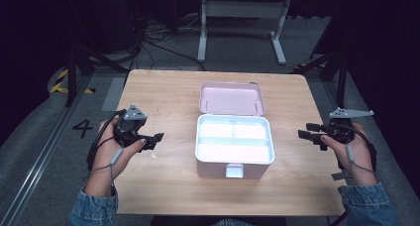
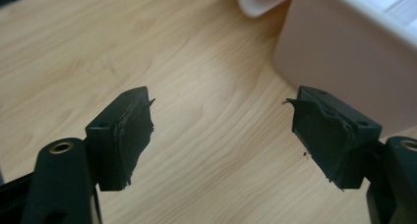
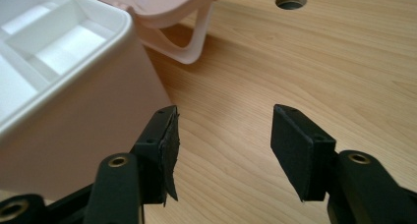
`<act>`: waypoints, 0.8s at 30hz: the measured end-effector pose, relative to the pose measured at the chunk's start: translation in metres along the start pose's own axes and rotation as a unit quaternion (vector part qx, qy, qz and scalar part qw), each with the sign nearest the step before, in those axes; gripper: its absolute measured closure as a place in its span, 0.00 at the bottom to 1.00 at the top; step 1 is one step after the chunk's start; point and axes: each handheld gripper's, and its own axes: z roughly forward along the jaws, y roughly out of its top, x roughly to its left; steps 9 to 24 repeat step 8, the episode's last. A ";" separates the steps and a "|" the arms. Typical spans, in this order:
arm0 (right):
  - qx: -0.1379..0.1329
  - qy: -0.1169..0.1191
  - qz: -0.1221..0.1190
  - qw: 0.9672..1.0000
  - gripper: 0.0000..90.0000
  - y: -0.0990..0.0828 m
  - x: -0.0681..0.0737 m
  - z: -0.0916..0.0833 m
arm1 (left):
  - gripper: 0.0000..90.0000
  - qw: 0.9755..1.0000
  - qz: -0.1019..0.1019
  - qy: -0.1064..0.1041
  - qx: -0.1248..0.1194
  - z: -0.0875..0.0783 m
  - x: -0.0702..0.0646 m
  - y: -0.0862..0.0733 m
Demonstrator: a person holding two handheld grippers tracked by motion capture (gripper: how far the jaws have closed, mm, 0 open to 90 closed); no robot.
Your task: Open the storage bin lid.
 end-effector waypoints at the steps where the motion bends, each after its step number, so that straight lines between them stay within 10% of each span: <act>1: 0.003 -0.003 0.000 1.000 0.50 -0.001 -0.002 0.000 | 0.26 1.000 -0.005 0.001 0.020 0.005 0.005 -0.005; 6: 0.000 -0.006 0.006 1.000 0.50 -0.003 -0.007 -0.001 | 0.26 0.994 -0.015 -0.001 0.108 0.016 0.011 -0.018; 24: 0.000 -0.003 0.008 1.000 0.50 -0.003 -0.007 -0.001 | 0.26 0.994 -0.017 -0.009 0.110 0.017 0.010 -0.019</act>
